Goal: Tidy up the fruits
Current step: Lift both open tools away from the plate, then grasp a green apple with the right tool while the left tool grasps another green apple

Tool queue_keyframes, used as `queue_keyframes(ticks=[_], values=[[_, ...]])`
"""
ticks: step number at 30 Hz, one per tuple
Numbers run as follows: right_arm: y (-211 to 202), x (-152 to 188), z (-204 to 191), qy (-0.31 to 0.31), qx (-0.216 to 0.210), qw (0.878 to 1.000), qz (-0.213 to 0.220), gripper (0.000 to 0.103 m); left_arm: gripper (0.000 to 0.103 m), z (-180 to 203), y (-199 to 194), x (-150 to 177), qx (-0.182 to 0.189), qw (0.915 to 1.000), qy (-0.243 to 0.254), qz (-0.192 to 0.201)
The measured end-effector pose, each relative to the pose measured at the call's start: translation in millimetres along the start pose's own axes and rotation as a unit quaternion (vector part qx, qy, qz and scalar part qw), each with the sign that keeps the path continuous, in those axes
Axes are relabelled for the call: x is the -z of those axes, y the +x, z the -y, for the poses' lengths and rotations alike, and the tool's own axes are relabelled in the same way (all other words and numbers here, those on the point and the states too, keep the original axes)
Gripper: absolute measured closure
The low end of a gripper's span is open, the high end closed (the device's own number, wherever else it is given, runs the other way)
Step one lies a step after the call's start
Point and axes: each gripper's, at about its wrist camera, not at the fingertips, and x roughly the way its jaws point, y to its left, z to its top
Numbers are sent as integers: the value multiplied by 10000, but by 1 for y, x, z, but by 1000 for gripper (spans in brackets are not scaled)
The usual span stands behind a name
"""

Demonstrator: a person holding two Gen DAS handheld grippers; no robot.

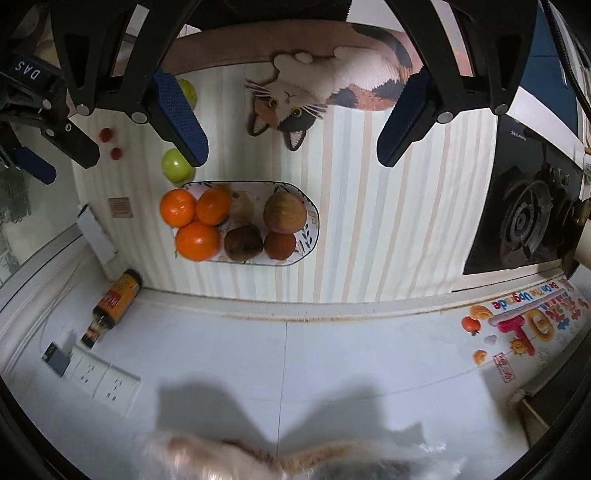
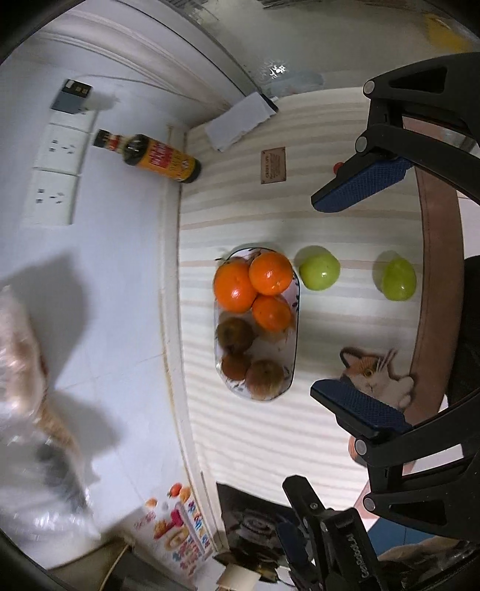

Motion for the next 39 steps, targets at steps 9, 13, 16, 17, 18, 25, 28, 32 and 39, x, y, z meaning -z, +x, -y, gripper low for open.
queue_keyframes(ticks=[9,13,16,17,18,25,28,32,39], values=[[-69,13,-5,98,-136,9990,403,9,9,1,-64,15,88,9990,-20,449],[-99,15,-9,56,-141,9980,621,9,9,3,-86,18,70,9978,34,661],[-112,13,-12,41,-123,9972,735,9,9,4,-98,19,71,9968,85,791],[-113,13,-12,35,-120,9972,744,9,9,4,-100,20,63,9966,104,813],[-114,13,-12,34,-122,9971,747,9,9,4,-101,20,67,9965,114,825],[-102,16,-7,172,-259,9979,566,9,9,7,-101,22,81,9965,144,814],[-86,16,4,367,-308,9980,401,9,9,9,-89,20,53,9975,167,678],[-46,20,26,630,-394,9972,-2,9,3,15,-63,16,-77,9986,254,462],[71,53,59,958,-496,9872,-1172,9,3,33,7,12,-436,9975,546,-72]])
